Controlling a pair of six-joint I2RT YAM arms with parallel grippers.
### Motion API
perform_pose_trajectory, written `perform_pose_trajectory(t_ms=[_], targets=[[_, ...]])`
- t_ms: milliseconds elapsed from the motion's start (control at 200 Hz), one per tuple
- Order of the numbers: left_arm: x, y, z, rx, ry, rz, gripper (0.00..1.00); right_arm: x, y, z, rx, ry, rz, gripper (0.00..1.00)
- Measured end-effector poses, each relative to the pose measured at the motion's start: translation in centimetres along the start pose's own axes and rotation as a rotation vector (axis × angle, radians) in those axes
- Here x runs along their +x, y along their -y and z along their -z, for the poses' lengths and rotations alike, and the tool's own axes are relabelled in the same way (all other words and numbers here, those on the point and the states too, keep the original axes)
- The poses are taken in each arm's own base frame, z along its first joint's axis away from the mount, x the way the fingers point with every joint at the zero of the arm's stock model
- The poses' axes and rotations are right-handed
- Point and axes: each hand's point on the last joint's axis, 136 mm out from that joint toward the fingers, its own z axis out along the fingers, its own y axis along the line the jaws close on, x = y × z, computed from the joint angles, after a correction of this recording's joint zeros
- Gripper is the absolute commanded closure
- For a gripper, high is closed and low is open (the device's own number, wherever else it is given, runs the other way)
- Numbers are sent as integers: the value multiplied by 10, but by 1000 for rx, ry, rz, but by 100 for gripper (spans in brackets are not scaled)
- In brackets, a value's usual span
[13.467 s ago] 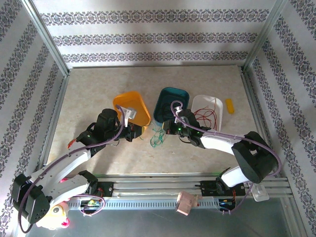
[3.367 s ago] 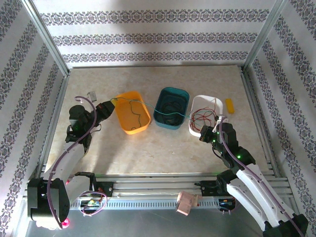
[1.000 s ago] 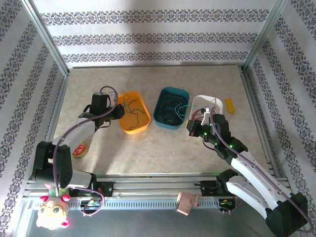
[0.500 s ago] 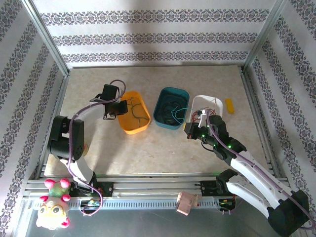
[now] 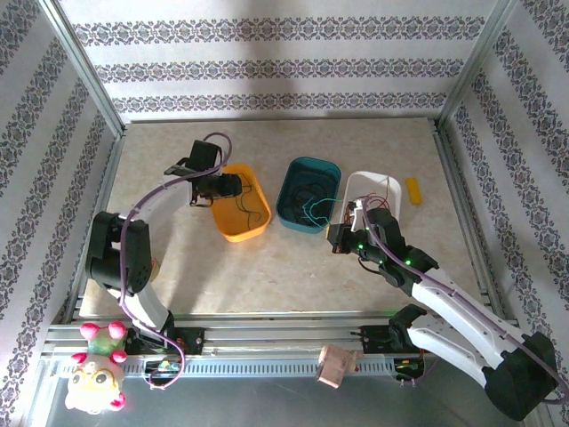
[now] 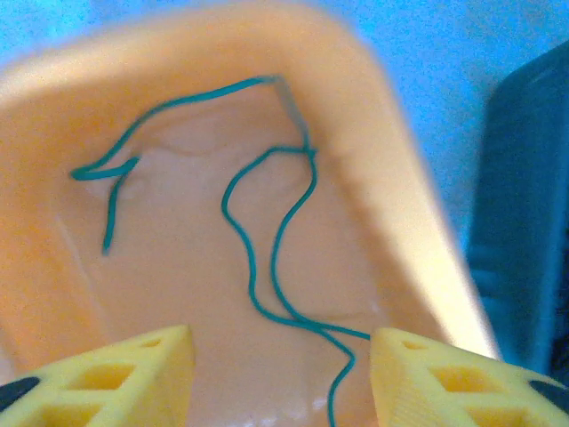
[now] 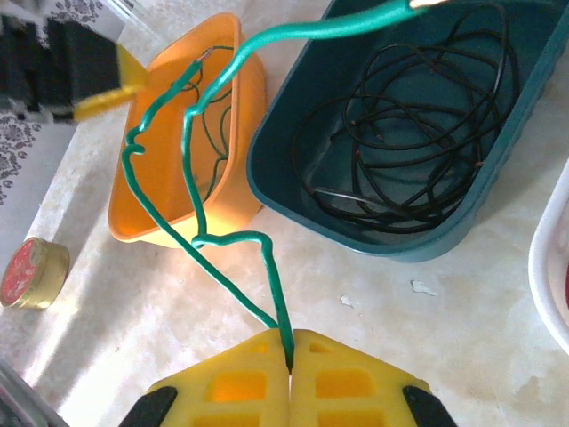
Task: Untangle the cables
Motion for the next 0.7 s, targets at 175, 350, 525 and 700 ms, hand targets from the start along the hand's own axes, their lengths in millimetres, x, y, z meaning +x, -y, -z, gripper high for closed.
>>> perform_pose_trajectory(t_ms=[175, 350, 525, 700], targets=[[-31, 16, 58, 20, 151, 0, 20, 0, -6, -5, -6, -13, 9, 100], [-31, -2, 119, -65, 329, 72, 11, 1, -19, -24, -15, -61, 30, 100], [4, -43, 136, -199, 402, 181, 9, -6, -47, -71, -22, -148, 53, 100], [28, -69, 127, -310, 365, 221, 7, -17, -78, -139, -61, -233, 57, 99]])
